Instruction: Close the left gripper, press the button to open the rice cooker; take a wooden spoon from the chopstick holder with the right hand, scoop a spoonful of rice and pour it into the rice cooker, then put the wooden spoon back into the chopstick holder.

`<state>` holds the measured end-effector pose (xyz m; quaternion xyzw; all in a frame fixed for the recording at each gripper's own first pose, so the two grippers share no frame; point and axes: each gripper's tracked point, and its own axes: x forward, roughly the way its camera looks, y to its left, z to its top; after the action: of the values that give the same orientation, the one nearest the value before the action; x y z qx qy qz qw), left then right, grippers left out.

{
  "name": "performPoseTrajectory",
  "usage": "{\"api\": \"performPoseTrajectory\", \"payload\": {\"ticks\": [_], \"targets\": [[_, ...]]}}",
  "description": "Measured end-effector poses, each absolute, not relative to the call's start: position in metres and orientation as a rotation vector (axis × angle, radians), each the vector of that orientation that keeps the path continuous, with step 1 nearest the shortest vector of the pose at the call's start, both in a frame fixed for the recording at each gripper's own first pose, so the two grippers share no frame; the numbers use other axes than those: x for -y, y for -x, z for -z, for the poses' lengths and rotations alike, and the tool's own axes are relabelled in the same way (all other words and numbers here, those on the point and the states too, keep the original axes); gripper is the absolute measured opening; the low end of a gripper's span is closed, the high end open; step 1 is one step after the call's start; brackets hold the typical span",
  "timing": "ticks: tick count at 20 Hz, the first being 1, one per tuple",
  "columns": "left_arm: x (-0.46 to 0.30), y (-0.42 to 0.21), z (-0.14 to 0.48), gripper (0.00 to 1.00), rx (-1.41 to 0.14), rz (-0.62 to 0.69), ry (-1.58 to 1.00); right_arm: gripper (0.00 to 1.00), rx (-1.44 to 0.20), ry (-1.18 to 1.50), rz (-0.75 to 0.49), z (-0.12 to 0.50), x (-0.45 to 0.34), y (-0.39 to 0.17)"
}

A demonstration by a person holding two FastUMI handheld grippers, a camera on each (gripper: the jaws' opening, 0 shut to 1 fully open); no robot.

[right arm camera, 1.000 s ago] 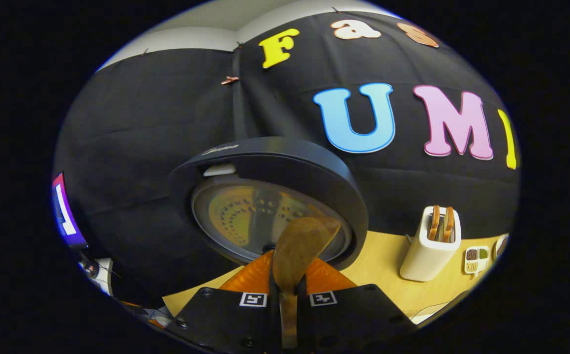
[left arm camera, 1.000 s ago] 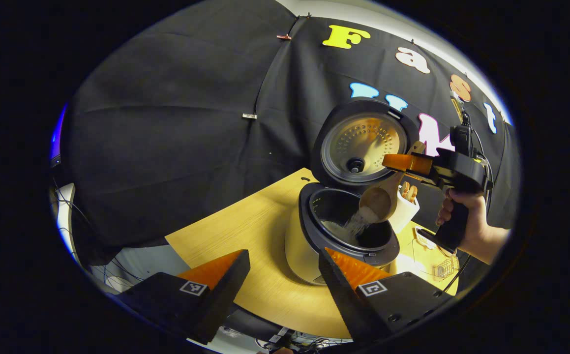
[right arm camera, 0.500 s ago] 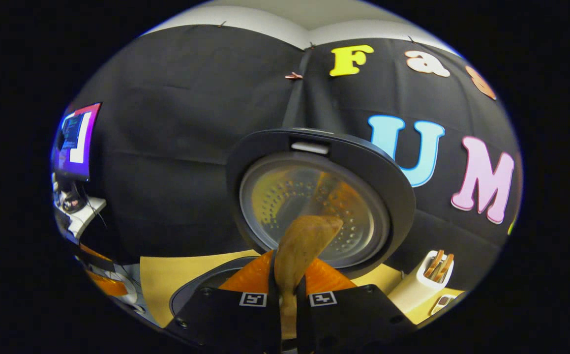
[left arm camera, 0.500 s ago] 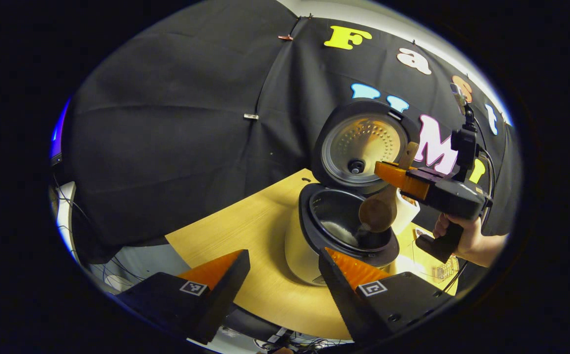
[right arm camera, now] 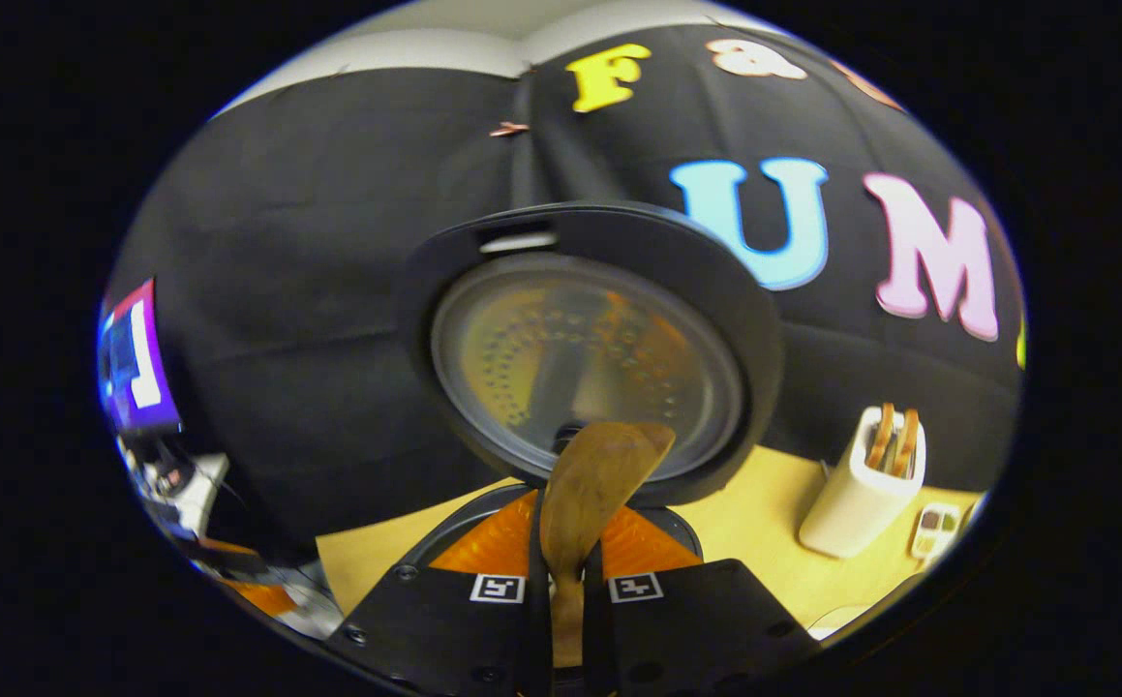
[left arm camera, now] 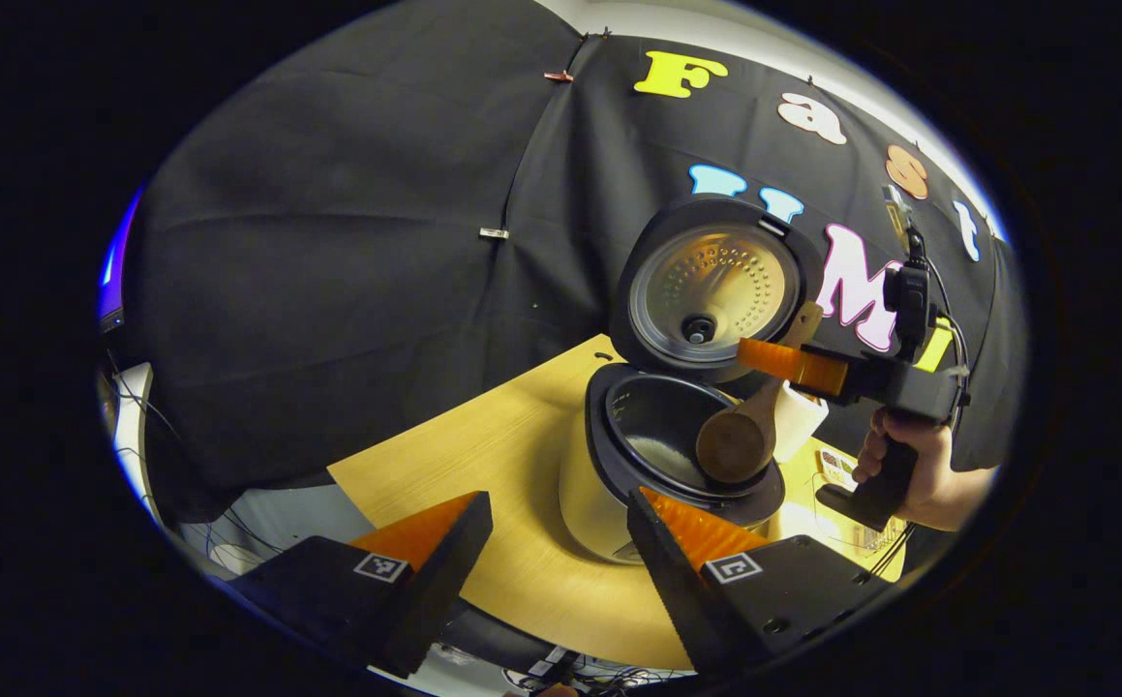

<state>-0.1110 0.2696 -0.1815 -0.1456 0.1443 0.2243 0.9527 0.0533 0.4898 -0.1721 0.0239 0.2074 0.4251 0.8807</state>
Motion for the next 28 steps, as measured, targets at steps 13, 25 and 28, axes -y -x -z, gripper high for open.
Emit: {"api": "performPoseTrajectory", "payload": {"ticks": [13, 25, 28], "targets": [[-0.187, 0.06, 0.148, 0.95, -0.255, -0.292, 0.261, 0.16, -0.51, -0.517, -0.419, 0.119, -0.296, -0.146], [-0.098, 0.03, 0.127, 0.95, -0.236, -0.176, 0.198, 0.17, -0.393, -0.567, 0.017, 0.126, -0.016, -0.18], [-0.08, 0.028, 0.124, 0.95, -0.243, -0.177, 0.166, 0.16, -0.4, -0.573, 0.107, 0.143, 0.038, -0.177]]}}
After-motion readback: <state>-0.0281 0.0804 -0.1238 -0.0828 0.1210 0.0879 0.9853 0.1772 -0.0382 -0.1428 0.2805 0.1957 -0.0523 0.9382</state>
